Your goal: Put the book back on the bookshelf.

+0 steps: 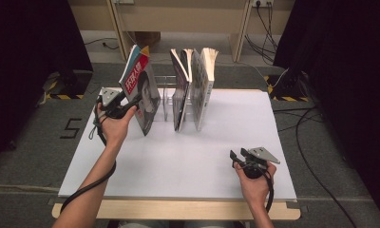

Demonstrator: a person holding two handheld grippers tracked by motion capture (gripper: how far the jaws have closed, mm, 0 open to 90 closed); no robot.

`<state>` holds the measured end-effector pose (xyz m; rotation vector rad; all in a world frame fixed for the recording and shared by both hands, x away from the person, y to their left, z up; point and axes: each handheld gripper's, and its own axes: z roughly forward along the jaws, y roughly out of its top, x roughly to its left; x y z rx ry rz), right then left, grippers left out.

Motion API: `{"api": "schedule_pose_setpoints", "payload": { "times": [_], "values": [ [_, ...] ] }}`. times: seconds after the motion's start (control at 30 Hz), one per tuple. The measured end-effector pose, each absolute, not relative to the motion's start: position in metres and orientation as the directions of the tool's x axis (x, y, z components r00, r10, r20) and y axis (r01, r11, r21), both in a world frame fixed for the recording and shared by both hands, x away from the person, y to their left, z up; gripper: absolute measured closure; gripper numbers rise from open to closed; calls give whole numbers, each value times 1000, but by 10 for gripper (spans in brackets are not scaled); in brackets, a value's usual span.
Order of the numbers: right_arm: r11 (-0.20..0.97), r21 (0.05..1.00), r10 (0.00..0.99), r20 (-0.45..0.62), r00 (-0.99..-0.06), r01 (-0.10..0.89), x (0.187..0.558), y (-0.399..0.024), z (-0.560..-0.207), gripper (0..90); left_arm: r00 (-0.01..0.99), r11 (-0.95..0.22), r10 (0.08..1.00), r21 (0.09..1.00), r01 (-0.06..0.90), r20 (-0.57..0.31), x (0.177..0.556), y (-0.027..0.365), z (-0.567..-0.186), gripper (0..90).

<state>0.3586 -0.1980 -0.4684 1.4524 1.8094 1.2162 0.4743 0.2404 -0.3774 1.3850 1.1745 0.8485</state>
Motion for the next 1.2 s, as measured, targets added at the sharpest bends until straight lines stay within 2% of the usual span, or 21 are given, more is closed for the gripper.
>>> {"api": "schedule_pose_setpoints", "payload": {
  "times": [1.2],
  "values": [
    [14, 875, 949, 140, -281, 483, 359, -202, -468, 524, 294, 48, 948, 970, 239, -120, 431, 257, -396, 364]
  ]
}}
